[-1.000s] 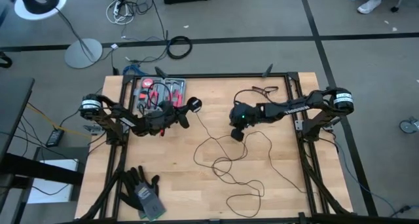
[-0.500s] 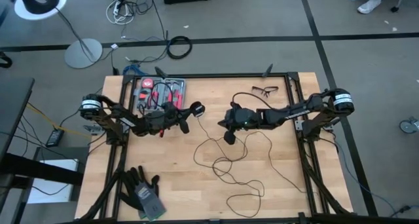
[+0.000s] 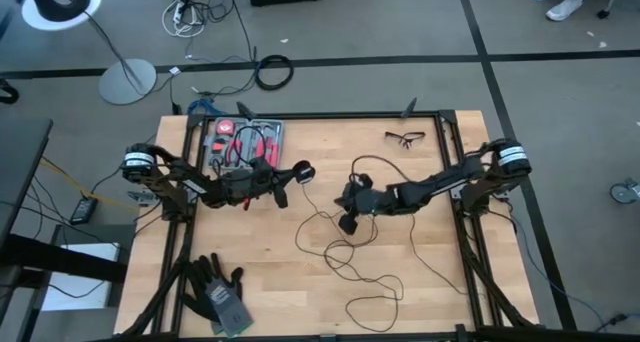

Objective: Coil cords
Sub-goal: Coil the black wire on the black spool

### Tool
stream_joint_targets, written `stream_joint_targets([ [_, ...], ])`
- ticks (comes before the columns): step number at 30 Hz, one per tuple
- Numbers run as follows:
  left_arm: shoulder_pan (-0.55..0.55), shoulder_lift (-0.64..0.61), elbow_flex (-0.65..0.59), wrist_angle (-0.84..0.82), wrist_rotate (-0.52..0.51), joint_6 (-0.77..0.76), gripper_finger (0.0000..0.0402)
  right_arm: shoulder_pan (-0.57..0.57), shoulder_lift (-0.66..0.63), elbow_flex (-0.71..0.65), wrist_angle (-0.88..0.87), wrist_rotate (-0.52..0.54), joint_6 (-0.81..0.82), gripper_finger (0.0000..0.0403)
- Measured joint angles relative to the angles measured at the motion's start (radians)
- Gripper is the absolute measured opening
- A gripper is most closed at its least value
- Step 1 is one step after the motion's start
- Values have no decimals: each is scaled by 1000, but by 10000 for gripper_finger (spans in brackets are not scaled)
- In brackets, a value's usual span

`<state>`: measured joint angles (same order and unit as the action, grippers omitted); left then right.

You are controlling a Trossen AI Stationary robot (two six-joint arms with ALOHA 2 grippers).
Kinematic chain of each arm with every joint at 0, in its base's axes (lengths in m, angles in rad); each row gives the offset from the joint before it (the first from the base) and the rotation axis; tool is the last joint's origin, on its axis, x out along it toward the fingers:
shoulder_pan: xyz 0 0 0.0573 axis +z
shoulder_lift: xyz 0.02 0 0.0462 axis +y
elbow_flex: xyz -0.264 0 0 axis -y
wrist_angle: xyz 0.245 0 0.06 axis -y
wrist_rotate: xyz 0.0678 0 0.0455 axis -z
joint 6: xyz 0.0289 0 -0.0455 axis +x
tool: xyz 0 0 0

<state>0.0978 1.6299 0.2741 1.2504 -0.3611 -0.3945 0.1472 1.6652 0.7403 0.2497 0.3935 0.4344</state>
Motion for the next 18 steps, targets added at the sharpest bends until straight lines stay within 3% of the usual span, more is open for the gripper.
stream_joint_targets([
  [7, -1, 0, 1, 4, 33, -3, 1, 50, 172, 127, 27, 56, -44, 0],
  [18, 20, 0, 0, 186, 60, -4, 1, 12, 200, 254, 25, 65, -200, 11],
])
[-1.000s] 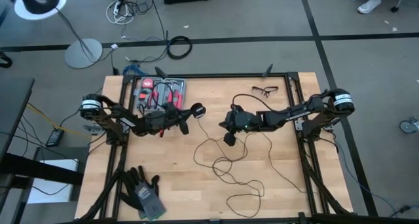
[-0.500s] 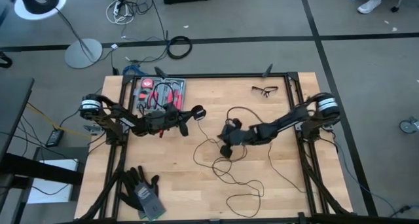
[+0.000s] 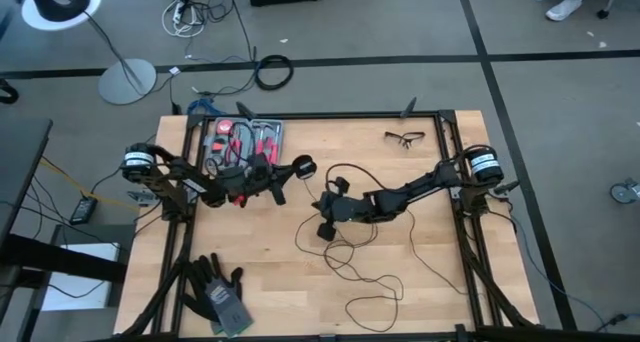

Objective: Coil cords
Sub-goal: Coil the black wire on the black spool

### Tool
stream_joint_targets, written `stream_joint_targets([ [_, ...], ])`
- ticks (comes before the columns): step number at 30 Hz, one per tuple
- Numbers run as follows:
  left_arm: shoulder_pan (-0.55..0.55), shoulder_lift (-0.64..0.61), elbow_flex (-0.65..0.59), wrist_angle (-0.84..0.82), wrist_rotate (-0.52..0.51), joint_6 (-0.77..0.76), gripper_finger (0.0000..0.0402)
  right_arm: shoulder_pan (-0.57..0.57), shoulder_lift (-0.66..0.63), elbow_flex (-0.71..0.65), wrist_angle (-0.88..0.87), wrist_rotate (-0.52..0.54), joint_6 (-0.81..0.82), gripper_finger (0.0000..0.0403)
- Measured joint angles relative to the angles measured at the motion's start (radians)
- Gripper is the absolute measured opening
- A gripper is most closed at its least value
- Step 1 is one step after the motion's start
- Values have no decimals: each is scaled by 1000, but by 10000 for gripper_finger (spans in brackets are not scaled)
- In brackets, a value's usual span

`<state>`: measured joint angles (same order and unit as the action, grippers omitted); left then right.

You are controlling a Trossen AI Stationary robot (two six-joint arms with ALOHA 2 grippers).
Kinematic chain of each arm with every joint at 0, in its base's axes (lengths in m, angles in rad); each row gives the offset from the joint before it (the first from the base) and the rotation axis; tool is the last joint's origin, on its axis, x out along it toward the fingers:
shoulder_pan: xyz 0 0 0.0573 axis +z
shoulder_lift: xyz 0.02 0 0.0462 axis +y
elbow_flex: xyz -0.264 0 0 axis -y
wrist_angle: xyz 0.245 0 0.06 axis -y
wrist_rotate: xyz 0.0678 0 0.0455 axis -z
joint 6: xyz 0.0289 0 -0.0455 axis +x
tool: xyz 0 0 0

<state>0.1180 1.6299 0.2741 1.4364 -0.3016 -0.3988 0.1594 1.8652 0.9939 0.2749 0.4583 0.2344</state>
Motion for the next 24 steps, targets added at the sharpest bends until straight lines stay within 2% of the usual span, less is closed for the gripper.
stream_joint_targets([
  [5, 5, 0, 0, 58, 3, 1, 1, -25, -1, -27, -15, 4, 0, 35],
  [14, 5, 0, 0, 64, 5, 5, 1, -30, -1, -30, -15, 24, 4, 107],
  [19, 5, 0, 0, 92, 5, 5, 1, -42, -1, -30, -32, 21, 50, 132],
  [24, 5, -1, 3, 101, 4, 5, 0, -51, -1, -30, -18, -68, 61, 134],
])
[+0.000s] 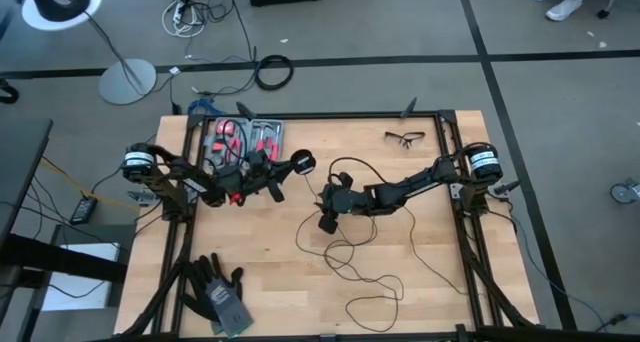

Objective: Coil cords
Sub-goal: Coil the black wire on the black spool

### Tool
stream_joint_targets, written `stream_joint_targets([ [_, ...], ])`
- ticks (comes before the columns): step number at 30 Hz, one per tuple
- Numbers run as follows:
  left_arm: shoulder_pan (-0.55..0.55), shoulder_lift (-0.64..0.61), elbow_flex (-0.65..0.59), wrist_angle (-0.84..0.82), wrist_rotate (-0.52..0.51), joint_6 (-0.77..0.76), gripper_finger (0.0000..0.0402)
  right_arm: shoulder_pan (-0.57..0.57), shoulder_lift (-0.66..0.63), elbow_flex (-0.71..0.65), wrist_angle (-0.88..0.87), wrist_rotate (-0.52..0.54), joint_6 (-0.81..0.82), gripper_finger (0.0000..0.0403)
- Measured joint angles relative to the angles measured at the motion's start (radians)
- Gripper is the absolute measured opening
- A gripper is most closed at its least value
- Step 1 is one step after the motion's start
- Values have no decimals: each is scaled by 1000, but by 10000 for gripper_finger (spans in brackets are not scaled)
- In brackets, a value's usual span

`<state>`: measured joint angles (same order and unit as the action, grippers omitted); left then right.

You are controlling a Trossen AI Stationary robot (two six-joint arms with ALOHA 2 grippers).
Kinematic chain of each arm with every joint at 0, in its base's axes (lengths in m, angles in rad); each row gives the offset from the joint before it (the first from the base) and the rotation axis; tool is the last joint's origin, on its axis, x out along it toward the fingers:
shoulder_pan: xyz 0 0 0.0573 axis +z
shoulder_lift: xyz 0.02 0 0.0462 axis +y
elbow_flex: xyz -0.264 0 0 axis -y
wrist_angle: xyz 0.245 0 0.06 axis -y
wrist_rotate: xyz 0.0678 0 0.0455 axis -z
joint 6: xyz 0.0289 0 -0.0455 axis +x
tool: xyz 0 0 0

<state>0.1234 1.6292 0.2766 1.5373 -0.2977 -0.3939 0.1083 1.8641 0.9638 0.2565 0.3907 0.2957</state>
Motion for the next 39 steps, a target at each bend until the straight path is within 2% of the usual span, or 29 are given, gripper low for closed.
stream_joint_targets([
  [3, 0, 0, 2, -1, 0, 0, 0, 0, 0, 0, 2, -17, 6, 106],
  [6, 0, 0, 2, -8, -11, 0, 0, 4, 0, 0, 28, -25, 0, 36],
  [8, 0, 0, 2, -24, -18, 0, 0, 11, 0, 0, 60, -29, -17, 12],
  [13, -1, 0, 3, -89, -26, -8, 0, 10, 0, 44, 78, -66, -70, 3],
  [24, -34, 0, 8, -243, -27, -10, 0, -54, -3, 147, 29, -65, -190, 1],
  [33, -34, 0, 7, -291, -27, -12, 0, -60, -106, 161, -149, 170, -188, 0],
  [39, -34, 0, 7, -258, -27, -30, 0, -75, -148, 161, -374, 245, -26, 0],
])
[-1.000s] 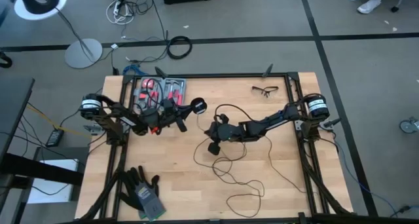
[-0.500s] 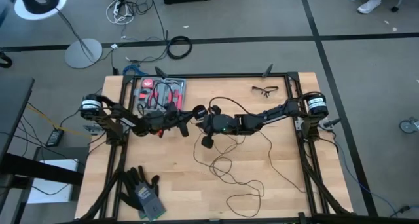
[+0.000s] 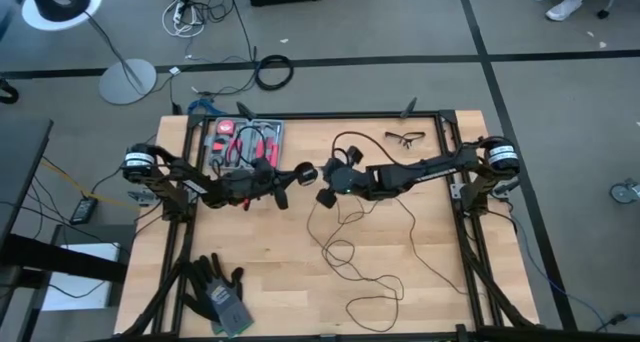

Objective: Coil cords
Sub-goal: Coil the black wire on the black spool

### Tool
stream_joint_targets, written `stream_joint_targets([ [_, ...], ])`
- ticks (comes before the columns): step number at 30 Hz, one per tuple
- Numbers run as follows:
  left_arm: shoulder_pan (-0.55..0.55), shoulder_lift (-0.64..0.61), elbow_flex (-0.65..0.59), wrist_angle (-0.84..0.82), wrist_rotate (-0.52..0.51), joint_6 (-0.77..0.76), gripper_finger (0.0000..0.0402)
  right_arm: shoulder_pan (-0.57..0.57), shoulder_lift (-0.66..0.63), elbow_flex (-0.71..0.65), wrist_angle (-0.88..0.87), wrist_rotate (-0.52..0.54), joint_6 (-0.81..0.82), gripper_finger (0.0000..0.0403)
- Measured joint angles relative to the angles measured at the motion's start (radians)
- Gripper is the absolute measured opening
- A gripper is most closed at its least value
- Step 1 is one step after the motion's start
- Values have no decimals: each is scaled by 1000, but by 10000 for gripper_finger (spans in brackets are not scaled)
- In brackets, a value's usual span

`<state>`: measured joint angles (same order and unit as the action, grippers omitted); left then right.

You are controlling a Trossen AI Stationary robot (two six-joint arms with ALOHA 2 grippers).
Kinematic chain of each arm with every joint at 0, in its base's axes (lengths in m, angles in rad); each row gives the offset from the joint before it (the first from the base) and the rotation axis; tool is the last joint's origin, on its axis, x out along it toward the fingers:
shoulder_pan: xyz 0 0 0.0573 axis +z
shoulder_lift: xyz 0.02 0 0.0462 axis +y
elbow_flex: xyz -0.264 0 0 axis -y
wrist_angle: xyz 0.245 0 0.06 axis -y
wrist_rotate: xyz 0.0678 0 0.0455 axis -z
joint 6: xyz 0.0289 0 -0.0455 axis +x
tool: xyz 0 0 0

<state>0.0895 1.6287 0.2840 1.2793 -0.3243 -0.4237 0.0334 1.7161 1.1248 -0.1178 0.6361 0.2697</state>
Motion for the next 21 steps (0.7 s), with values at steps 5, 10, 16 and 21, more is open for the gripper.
stream_joint_targets([
  [5, 0, 0, 0, 50, 5, -4, 0, 6, -2, -28, -83, -8, 137, 0],
  [10, 0, 0, 0, 71, 4, -15, 0, 39, -2, -121, 82, -25, 167, 7],
  [16, 0, 0, 0, 71, -57, -35, 0, 54, -2, -264, 370, -193, 169, 36],
  [21, 0, 0, -1, 72, -97, -37, 0, 67, -2, -355, 483, -194, 179, 55],
])
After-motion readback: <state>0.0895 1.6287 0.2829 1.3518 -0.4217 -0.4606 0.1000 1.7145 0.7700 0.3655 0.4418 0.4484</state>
